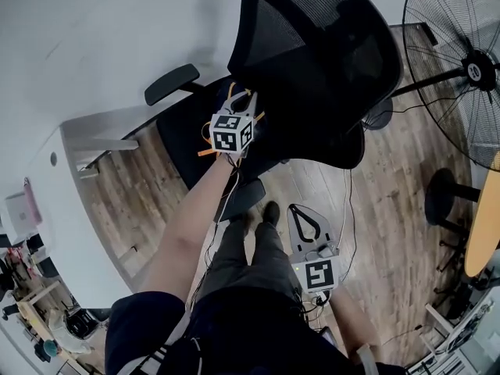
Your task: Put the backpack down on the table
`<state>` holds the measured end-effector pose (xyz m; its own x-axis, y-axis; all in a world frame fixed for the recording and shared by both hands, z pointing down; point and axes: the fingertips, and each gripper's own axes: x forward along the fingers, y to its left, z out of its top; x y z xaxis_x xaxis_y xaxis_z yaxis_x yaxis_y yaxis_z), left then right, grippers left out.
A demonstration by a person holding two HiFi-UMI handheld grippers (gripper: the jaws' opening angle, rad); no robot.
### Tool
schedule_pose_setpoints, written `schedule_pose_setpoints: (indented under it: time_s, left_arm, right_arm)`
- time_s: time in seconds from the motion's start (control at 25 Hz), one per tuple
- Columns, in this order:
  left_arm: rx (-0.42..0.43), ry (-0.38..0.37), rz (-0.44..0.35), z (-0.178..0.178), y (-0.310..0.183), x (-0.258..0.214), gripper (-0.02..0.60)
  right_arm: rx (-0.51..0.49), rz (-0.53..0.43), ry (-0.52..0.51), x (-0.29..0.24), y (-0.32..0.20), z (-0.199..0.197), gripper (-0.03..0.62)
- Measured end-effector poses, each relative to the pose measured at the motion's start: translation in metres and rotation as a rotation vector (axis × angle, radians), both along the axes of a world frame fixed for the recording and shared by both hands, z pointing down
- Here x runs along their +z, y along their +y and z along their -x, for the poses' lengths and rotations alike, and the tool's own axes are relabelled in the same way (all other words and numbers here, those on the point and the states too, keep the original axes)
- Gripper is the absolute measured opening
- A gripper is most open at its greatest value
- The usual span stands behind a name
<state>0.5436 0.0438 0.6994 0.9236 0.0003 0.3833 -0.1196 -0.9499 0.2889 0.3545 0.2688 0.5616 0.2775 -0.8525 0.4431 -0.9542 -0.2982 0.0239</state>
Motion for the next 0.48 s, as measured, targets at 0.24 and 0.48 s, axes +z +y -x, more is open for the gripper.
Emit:
schedule_pose_setpoints:
  time_s: [0.24, 0.48]
  left_arm:
    - [-0.029, 0.022, -0.010, 0.029, -0.008, -0.015, 0.003]
    - [-0.086, 0.052, -0.012, 0.063, -0.020, -0.033, 0.003]
  right_arm:
    - [-0.061, -0.018, 0.016, -0.009, -0.013, 0.013, 0.000]
    - [-0.067, -0.083, -0.018, -0.016, -0.019, 0.017, 0.000]
